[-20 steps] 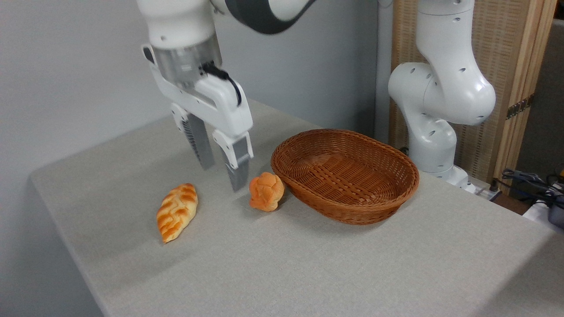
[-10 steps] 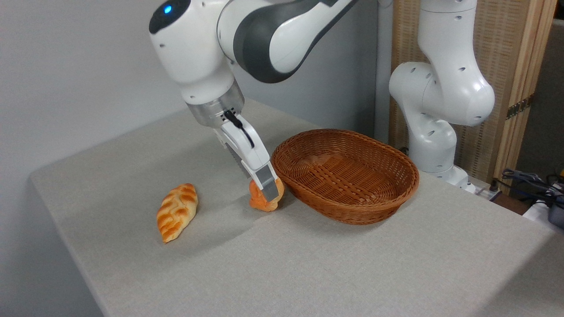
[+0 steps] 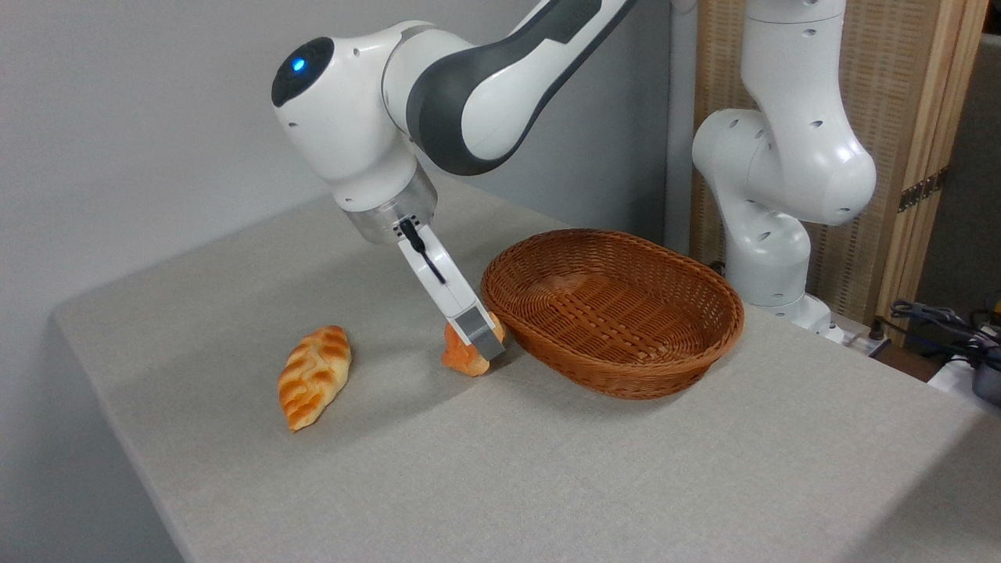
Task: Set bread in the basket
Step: 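Close the gripper fingers around the round bread roll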
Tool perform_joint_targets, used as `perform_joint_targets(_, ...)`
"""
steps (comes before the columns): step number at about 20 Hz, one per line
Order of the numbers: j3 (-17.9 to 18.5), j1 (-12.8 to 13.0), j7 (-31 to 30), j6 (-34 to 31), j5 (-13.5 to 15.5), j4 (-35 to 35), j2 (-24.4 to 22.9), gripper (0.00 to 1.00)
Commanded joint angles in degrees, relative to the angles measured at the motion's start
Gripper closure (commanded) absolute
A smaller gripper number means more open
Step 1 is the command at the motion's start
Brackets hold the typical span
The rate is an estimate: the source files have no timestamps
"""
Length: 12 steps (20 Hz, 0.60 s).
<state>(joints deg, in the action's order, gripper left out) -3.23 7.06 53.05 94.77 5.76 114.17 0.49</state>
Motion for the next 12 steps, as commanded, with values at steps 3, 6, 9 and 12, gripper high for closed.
perform_joint_targets(3, 0.5, 0.23, 2.14, 1.56, 0.56, 0.52, 0.39, 0.69)
perform_joint_targets(6, 0.5, 0.23, 2.14, 1.56, 0.56, 0.52, 0.39, 0.74)
perform_joint_targets(9, 0.5, 0.23, 2.14, 1.56, 0.56, 0.52, 0.39, 0.74)
perform_joint_targets(12, 0.5, 0.23, 2.23, 1.56, 0.56, 0.43, 0.3, 0.77)
